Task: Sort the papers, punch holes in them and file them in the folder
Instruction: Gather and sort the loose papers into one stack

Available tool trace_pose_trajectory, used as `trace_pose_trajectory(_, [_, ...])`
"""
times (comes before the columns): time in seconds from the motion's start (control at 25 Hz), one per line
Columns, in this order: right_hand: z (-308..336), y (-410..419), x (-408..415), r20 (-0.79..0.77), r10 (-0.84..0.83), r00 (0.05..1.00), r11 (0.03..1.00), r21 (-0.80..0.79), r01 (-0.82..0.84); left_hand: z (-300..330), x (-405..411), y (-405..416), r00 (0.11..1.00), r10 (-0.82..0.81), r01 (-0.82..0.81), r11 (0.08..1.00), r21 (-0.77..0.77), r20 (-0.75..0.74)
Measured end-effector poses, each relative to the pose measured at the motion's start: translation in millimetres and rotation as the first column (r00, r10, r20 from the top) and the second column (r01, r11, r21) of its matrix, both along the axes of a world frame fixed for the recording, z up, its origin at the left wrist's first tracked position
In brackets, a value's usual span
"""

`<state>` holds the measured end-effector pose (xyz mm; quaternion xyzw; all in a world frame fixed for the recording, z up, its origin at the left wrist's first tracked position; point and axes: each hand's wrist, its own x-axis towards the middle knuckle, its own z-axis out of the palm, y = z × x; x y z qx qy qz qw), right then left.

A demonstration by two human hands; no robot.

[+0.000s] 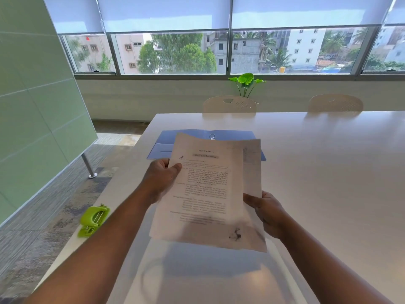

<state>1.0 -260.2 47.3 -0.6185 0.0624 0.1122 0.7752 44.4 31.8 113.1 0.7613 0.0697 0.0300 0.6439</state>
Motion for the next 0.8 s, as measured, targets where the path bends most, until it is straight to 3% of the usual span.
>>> trace_pose_trajectory(0.24, [10, 8, -12, -0.037, 0.009, 0.999, 0.994, 0.112, -0.005, -32, -4, -22, 0.996, 0.076, -0.079, 0.994, -0.079, -0.043])
trace_pose_trajectory(0.44, [15, 8, -15, -0.035, -0.039, 0.999, 0.987, 0.153, 0.044, -32, -8, -29, 0.987, -0.065, 0.021, 0.961, -0.277, -0.150])
trace_pose_trajectory(0.6, [14, 6, -11, -0.030, 0.059, 0.998, 0.961, 0.272, -0.049, -33, -13, -34, 0.988, -0.100, 0.058, 0.948, -0.314, -0.120])
trace_pose_trajectory(0.72, [14, 2, -5, 0.064, 0.056, 0.996, 0.989, 0.133, -0.064, -34, -14, -33, 0.991, -0.115, 0.086, 0.937, -0.340, -0.066])
trace_pose_trajectory(0.8, [17, -1, -1, 0.152, 0.056, 0.987, 0.998, 0.025, -0.060, -32, -16, -35, 0.994, -0.104, 0.095, 0.962, -0.256, -0.019])
